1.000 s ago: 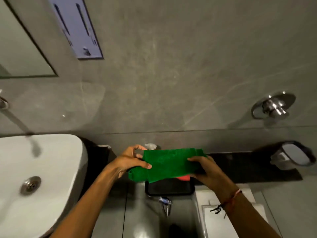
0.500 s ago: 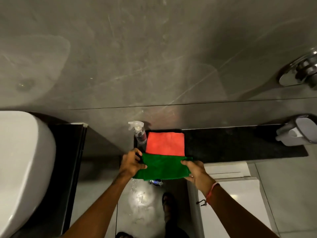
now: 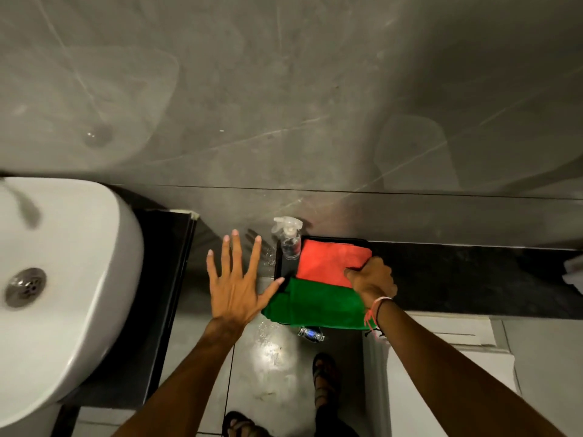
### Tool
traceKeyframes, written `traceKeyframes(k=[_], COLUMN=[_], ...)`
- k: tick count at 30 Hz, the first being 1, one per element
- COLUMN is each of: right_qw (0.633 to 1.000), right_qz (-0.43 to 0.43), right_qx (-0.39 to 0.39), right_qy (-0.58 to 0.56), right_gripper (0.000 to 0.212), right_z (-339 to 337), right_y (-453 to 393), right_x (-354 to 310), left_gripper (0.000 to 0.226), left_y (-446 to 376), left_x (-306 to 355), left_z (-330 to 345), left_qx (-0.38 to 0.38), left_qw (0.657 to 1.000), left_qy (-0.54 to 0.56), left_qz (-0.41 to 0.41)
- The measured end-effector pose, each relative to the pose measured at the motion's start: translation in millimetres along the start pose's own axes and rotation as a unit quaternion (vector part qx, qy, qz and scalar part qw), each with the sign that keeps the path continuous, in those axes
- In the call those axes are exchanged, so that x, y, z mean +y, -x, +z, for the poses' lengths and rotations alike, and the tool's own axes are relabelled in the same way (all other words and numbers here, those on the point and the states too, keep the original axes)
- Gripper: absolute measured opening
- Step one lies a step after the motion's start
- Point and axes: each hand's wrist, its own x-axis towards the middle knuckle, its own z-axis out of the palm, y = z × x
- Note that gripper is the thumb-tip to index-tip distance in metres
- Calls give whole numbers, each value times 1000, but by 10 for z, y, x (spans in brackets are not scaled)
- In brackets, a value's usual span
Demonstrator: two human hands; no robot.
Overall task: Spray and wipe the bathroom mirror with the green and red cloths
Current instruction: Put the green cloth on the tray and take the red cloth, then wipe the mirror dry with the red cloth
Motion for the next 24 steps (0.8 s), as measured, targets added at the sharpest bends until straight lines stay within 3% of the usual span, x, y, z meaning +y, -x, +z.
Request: traceKeyframes(k=[7,12,16,18,21,24], right_qw=[1000,996,988,972,924,868], right_qz=[-4,-43,-150,-224,-330,-413], right_qx=[-1,4,-20,-47,-135,-254], right_qy=[3,-82,-8,55,139,109], right_gripper=[64,54,39,19,28,31], right_z=[74,-188,-840,-1251,-1911,-2486], right_y=[-3,215,469,636,1166,1974], right_x=[-35,-147,-482,-748,-1223,-1711], left_gripper=[98,98,95,92,83,65], left_y=[30,13,-81,-169,-214,-237], left_x=[-47,-152,-257,-295,-388,-420], left_z=[6,-327,-948,-1326,-2008,-2764], left_qx=[41,65,94,112,182,211], left_qw=[999,998,995,993,971,889], left_qy=[-11,-14,-1,39,157,403], left_qz=[4,13,14,5,21,54])
